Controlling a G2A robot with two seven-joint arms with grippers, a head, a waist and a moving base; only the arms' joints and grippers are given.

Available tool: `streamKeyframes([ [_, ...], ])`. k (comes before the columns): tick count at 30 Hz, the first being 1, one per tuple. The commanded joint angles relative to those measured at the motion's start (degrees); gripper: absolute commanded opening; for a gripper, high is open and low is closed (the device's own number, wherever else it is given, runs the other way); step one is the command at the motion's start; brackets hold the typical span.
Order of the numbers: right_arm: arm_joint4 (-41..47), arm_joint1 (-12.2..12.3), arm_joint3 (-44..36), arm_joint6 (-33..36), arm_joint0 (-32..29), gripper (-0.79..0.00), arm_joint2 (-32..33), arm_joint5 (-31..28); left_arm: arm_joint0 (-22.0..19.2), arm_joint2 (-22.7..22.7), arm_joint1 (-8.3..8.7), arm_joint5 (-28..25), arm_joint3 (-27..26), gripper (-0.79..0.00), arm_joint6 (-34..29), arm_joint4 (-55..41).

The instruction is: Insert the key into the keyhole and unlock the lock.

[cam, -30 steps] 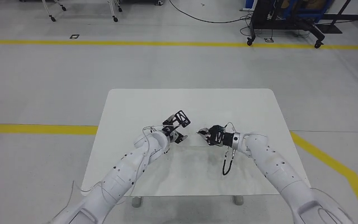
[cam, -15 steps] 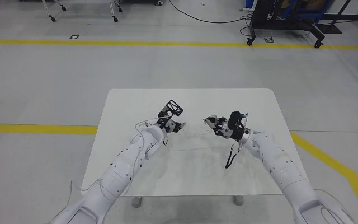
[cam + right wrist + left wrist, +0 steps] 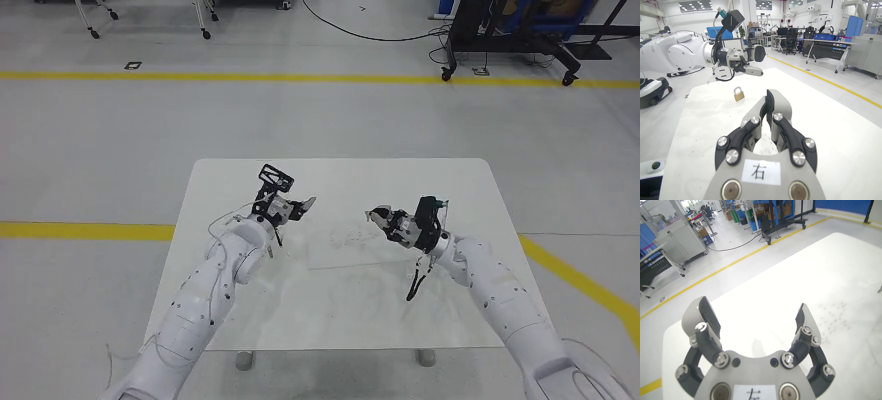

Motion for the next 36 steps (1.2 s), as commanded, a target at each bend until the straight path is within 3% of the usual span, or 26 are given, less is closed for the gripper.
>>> streamKeyframes([
  [1,7.42,-0.73,0.95,1.05,-0.26,-0.785,-0.35,-3.05,2.45,-4.15,0.28,-7.28,0.84,0.0,4.03,-18.61],
  [5,21.77,-2.24,1.47,5.45,-0.43,-0.785,-2.92,-3.05,6.04,-8.5,0.32,-23.12,2.98,0.0,0.31,-45.78],
  [8,32.67,-2.68,1.19,9.78,-0.14,-0.785,-4.41,-3.05,6.08,-9.41,-0.25,-29.78,5.3,0.0,-4.3,-67.86],
  [15,35.42,-2.73,1.29,10.32,-0.13,-0.785,-4.32,-3.05,6.08,-9.41,-0.25,-29.78,5.3,0.0,-4.3,-67.86],
  [16,35.42,-2.73,1.29,10.32,-0.13,-0.785,-4.32,-3.05,6.81,-9.83,-0.59,-29.36,4.83,0.0,-2.11,-73.64],
  [19,36.66,-2.89,0.41,11.53,-0.86,-0.785,-4.86,-3.05,7.48,-8.59,-0.77,-28.37,3.16,0.0,-6.48,-77.57],
  [23,46.54,-3.82,-2.34,21.03,-1.89,-0.785,-8.48,-3.05,7.48,-6.65,-0.83,-30.23,2.16,0.0,-13.58,-79.75],
  [29,67.08,-4.76,-4.82,37.89,-0.74,-0.785,-13.78,-3.05,6.75,-3.83,-1.06,-28.9,3.01,0.0,-27.42,-92.61],
  [34,77.72,-4.39,-6.04,47.22,-0.24,-0.785,-13.86,-3.05,5.77,-3.05,-0.96,-28.48,4.3,-0.252,-31.29,-91.37],
  [36,79.61,-4.23,-6.09,49.33,-0.21,-0.785,-13.28,-3.05,5.44,-2.67,-0.93,-28.33,4.51,-0.292,-32.3,-90.31],
])
